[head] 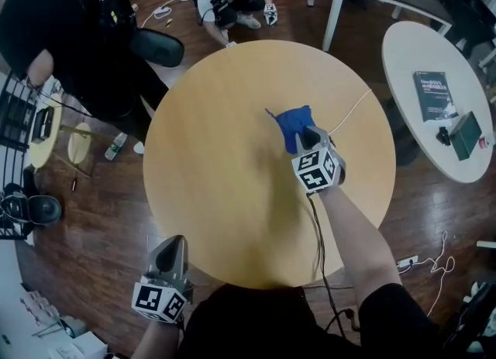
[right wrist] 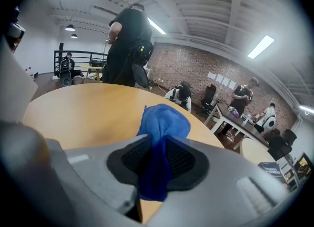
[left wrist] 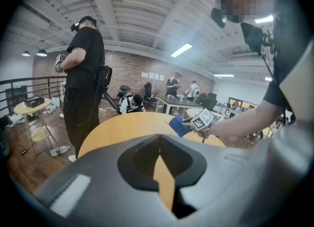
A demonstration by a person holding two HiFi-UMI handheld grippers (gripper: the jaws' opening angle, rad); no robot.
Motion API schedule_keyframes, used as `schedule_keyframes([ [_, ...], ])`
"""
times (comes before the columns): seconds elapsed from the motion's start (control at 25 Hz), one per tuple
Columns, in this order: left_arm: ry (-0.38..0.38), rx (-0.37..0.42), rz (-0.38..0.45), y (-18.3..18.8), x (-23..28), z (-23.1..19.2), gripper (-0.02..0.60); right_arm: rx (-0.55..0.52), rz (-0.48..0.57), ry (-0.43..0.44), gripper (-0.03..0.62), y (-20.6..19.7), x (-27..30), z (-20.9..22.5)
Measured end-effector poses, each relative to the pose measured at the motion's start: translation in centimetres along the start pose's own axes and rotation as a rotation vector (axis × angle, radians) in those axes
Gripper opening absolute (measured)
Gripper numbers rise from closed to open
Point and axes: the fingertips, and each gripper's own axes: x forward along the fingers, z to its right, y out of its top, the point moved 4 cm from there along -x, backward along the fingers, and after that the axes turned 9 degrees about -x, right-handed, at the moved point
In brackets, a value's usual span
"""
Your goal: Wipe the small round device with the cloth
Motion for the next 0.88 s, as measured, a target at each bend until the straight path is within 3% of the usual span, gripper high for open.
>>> schedule_keyframes([
  [0.48, -0.014, 0.004, -0.018, 0.0, 0.5, 0.2, 0.006, -0.072, 0.001, 0.042, 0.089, -0.9, -0.6, -3.8],
  [0.88, -0.024, 0.01, -0.031, 0.2, 0.8, 0.2, 0.006, -0.062, -0.012, 0.072, 0.089, -1.8, -0.3, -4.9],
])
